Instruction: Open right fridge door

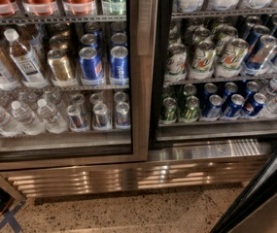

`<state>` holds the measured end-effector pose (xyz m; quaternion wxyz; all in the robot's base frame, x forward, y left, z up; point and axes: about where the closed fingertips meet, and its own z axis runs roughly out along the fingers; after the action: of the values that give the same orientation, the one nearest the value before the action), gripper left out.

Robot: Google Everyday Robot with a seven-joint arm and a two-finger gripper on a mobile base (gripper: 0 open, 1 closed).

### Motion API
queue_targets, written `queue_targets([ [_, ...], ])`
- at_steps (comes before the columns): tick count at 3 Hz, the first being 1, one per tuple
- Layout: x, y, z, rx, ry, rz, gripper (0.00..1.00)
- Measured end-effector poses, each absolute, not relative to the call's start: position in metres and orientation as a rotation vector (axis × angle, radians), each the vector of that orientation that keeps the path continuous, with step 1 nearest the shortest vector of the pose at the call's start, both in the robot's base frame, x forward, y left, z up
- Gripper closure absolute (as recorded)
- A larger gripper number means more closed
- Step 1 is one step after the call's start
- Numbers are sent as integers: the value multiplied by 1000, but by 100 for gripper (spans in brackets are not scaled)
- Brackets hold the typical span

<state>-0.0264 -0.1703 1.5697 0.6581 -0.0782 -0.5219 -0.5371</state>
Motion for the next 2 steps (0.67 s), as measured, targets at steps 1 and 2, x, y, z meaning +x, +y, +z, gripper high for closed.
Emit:
queue_targets([
  [1, -49, -142, 1551, -188, -1316, -1220, 0],
  [2, -52, -138, 1547, -194, -1340, -1211, 0],
])
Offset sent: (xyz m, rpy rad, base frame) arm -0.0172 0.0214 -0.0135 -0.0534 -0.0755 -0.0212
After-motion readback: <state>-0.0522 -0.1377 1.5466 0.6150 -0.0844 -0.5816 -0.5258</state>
